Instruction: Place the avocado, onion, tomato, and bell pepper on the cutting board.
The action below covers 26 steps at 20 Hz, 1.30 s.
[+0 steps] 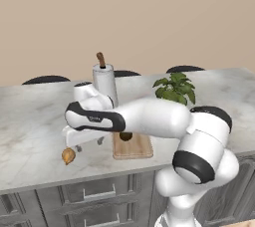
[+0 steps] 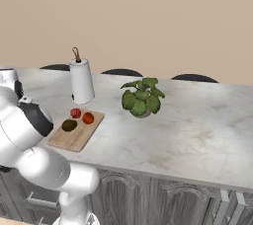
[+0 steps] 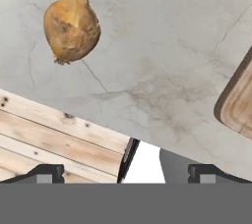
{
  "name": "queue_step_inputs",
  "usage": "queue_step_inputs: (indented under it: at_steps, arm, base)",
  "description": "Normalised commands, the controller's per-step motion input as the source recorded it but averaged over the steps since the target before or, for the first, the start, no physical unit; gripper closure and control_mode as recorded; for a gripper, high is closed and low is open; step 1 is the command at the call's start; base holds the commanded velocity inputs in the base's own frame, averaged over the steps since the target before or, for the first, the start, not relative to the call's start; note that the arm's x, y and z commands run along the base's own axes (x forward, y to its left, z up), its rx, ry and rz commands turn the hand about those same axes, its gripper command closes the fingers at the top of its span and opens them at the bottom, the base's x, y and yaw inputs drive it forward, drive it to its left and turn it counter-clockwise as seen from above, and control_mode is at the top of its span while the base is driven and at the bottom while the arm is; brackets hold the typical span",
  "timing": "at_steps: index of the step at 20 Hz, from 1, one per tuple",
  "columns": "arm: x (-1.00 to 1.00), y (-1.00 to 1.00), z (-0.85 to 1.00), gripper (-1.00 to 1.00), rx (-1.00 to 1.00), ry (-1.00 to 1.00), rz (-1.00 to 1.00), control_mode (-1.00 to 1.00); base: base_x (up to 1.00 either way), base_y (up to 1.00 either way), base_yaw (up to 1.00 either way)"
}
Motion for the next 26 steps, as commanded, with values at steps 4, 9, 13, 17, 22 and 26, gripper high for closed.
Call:
queue_step_inputs:
  at_steps: [4, 9, 13, 17, 22, 26]
  arm:
    - [0.01, 0.45, -0.01, -1.0, 0.0, 0.01, 0.01, -1.0]
    - [0.16, 0.25, -0.04, -1.0, 0.0, 0.0, -0.04, -1.0]
    - [0.29, 0.18, -0.12, -1.0, 0.0, -0.03, -0.06, -1.0]
    - [0.31, 0.21, -0.18, -1.0, 0.0, -0.04, -0.07, -1.0]
    - [0.31, 0.25, -0.22, -1.0, 0.0, -0.04, -0.06, -1.0]
    - [0.22, 0.26, -0.25, -1.0, 0.0, -0.03, -0.05, -1.0]
  base:
    - [0.0, 0.0, 0.0]
    - [0.0, 0.0, 0.0]
    - [0.0, 0.0, 0.0]
    - [0.0, 0.0, 0.0]
    - [0.0, 0.0, 0.0]
    - [0.0, 0.0, 0.0]
